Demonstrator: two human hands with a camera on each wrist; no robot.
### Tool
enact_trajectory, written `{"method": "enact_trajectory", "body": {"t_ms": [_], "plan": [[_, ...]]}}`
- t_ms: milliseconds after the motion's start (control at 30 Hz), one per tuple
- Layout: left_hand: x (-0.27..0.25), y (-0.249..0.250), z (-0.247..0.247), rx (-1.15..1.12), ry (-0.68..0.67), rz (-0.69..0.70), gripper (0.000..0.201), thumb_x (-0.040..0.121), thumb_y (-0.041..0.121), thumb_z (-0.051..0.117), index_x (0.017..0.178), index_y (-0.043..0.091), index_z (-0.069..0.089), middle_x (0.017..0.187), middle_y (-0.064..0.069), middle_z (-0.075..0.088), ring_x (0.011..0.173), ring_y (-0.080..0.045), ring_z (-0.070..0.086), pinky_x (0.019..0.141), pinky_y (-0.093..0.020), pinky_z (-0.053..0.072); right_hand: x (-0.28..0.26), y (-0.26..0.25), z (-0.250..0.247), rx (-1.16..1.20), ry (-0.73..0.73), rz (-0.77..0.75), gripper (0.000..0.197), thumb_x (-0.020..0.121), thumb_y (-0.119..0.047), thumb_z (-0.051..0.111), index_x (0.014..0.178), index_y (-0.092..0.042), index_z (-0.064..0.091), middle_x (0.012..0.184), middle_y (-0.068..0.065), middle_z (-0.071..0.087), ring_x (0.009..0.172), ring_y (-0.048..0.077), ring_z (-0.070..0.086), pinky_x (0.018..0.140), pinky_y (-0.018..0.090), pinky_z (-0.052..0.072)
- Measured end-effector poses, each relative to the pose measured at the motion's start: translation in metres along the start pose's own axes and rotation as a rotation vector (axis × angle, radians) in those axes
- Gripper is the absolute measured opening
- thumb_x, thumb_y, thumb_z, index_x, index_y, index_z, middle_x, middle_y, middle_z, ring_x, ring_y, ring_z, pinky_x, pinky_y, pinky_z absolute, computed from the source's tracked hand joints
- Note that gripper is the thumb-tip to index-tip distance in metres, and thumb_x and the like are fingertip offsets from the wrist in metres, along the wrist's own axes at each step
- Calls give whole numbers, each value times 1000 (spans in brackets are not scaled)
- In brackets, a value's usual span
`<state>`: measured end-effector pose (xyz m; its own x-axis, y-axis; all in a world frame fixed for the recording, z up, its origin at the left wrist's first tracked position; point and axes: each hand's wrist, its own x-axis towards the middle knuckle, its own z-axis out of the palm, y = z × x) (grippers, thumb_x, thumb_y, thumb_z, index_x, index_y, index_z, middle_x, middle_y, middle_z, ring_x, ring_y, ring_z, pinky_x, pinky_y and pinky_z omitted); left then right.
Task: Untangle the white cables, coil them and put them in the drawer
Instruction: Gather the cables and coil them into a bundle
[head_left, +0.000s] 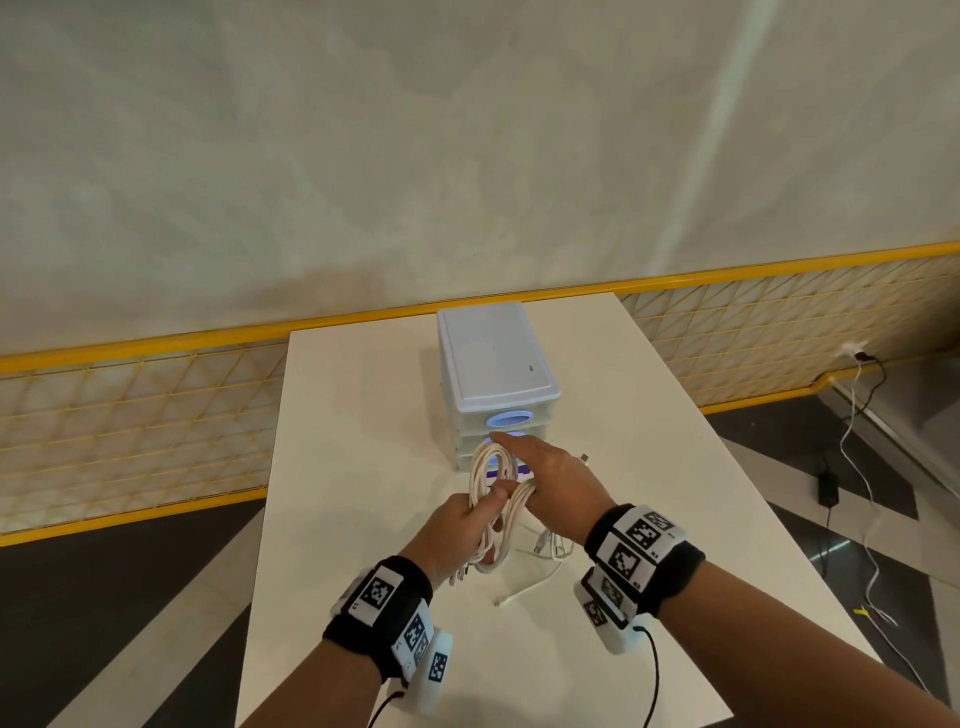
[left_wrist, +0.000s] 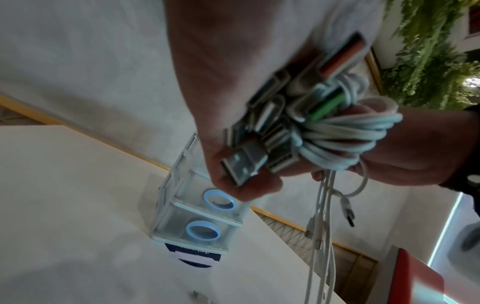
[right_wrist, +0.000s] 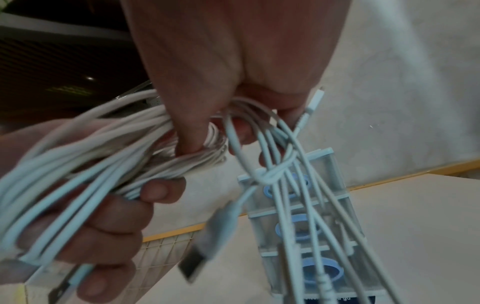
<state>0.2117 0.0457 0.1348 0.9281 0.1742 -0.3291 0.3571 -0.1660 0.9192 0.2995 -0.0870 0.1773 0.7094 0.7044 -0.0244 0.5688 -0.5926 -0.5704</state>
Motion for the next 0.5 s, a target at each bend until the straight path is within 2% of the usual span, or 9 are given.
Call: {"method": "enact_trajectory", "body": {"t_ms": [33,67,100,167,267,300,367,433,500], "plan": [[0,1,-1,6,-8,2,57,85,64,43,80,14,71,53,6,56,55,-10,53,64,-22,41,0,0,-1,25,-8,-1,49,87,-27,57,134,-31,43,132,-5,56,111,20,58,90,38,49],[0,1,-2,36,-13,14,62,84,66,43,82,11,69,54,5,56,55,-9,53,64,-22,41,0,-1,-1,49,-15,0,48,86,-25,57,132,-31,44,129,-4,58,109,20,59,90,38,49],[0,0,-2,84,-24,35,60,85,66,45,75,11,66,53,6,53,53,-7,51,63,-22,41,0,-1,-1,62,-23,-5,46,86,-24,57,130,-29,44,124,-2,61,105,21,60,88,37,49],[0,3,-1,155,-86,75,45,85,59,51,65,19,58,53,8,51,52,-5,49,64,-23,41,0,-2,-1,65,-45,-18,43,85,-21,56,125,-21,42,112,4,64,94,24,62,81,38,50],[1,5,-3,193,-165,76,35,88,51,55,77,19,63,65,6,58,63,-7,55,68,-21,43,0,-2,-1,86,-60,-3,36,84,-13,55,117,-15,40,97,8,64,77,21,58,72,33,46],[1,4,-4,186,-182,73,43,84,56,56,84,14,65,71,2,62,68,-9,58,71,-22,44,1,-3,-1,87,-64,-3,37,85,-11,54,119,-14,40,98,9,64,77,20,57,72,31,44],[1,3,-3,150,-195,50,62,69,68,62,92,10,68,77,-2,66,73,-11,60,74,-24,47,2,-4,-2,54,-66,-12,51,83,-2,52,132,-13,37,112,11,62,92,24,60,80,28,44],[0,2,0,165,-190,39,53,61,62,72,83,14,66,69,4,63,65,-8,57,69,-23,46,4,-6,-3,15,-55,-8,60,79,7,46,135,-13,40,124,10,58,108,25,58,87,24,41],[-1,1,4,231,-165,31,43,62,49,79,76,13,61,60,9,55,57,-6,51,61,-17,41,6,-5,-3,11,-25,-7,48,77,6,48,121,-10,56,115,9,64,103,26,61,84,26,44]]}}
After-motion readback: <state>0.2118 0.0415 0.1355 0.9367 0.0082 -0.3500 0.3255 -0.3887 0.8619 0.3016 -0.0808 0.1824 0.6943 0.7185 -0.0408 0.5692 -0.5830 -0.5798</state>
